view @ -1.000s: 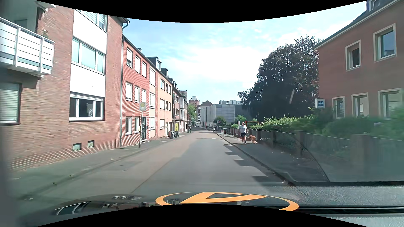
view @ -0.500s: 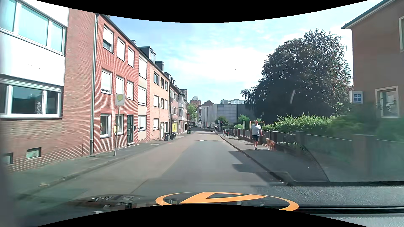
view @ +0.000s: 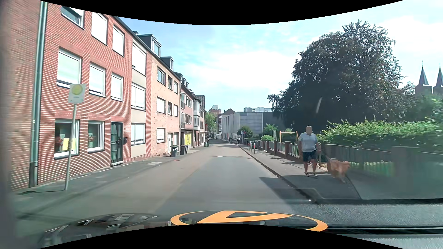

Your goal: Follow the waypoints while adhering to traffic rules and regulations

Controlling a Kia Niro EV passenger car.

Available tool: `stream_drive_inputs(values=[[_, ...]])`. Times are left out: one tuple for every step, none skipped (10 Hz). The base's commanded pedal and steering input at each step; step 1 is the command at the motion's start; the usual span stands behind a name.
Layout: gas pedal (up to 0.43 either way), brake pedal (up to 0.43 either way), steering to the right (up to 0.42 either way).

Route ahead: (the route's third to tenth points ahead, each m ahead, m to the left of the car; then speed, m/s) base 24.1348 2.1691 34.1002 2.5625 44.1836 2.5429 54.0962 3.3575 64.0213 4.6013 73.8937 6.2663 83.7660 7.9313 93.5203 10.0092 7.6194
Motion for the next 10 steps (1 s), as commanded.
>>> stream_drive_inputs(values=[[0.059, 0.000, -0.015], [0.059, 0.000, -0.016], [0.059, 0.000, -0.016], [0.047, 0.000, -0.016], [0.047, 0.000, -0.016], [0.047, 0.000, -0.015], [0.039, 0.000, -0.013], [0.028, 0.000, -0.012], [0.000, 0.000, -0.012], [0.000, 0.000, -0.012]])
